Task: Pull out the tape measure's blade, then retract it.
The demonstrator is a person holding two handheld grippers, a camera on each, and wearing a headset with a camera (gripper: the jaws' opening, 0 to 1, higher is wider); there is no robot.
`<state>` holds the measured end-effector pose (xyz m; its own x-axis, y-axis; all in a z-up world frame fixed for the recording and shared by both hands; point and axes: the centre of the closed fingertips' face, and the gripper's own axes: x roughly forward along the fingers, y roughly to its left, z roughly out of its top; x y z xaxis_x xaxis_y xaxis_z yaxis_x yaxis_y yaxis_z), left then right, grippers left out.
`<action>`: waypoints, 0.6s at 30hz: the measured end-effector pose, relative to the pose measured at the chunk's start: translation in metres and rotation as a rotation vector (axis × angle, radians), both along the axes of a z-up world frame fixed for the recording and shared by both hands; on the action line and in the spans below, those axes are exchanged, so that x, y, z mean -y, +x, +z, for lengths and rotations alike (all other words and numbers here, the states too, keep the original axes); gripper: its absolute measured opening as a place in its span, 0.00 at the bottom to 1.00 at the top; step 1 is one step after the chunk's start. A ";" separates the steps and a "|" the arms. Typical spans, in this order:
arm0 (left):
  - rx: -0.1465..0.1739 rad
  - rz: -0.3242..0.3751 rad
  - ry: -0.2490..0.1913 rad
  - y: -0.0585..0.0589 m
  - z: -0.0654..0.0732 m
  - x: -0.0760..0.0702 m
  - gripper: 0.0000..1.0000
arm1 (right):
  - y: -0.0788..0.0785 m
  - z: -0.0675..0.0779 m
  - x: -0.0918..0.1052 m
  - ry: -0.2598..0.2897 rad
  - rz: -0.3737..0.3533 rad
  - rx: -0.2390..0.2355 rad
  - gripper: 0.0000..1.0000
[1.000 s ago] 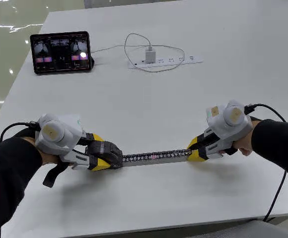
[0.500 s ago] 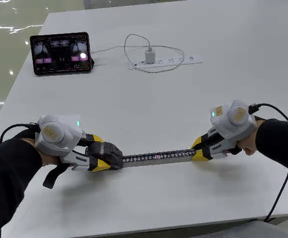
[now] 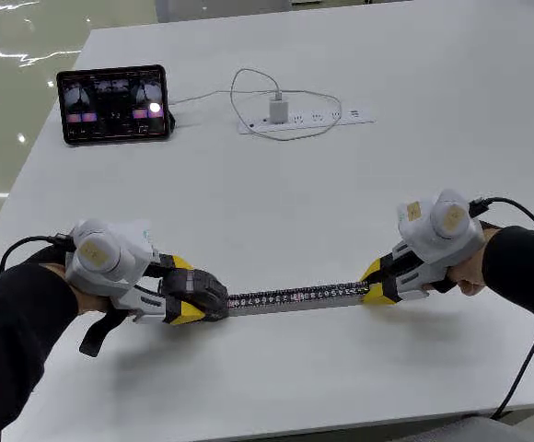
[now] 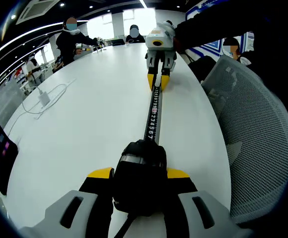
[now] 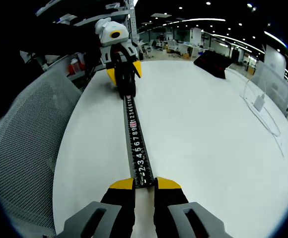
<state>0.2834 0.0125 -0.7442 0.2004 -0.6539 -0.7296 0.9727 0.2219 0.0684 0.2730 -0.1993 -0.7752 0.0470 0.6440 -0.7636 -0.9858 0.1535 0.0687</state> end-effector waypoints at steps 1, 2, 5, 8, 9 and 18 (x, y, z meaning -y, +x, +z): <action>0.000 0.000 0.000 0.000 0.000 0.000 0.32 | 0.000 0.000 0.001 -0.004 0.004 0.004 0.10; 0.000 0.000 0.000 0.000 0.000 0.000 0.32 | 0.000 0.000 0.002 -0.007 0.005 0.005 0.10; -0.001 0.000 0.001 0.000 -0.001 0.000 0.32 | 0.000 0.000 0.004 -0.008 0.000 0.002 0.10; -0.001 -0.001 0.001 0.000 0.000 0.000 0.32 | -0.001 0.000 0.006 -0.007 -0.004 0.001 0.10; -0.001 -0.001 0.001 0.000 0.000 0.000 0.32 | -0.001 0.000 0.006 -0.007 -0.004 0.002 0.10; -0.002 -0.001 0.003 0.000 0.000 0.000 0.32 | 0.001 -0.002 0.017 -0.008 -0.014 0.000 0.10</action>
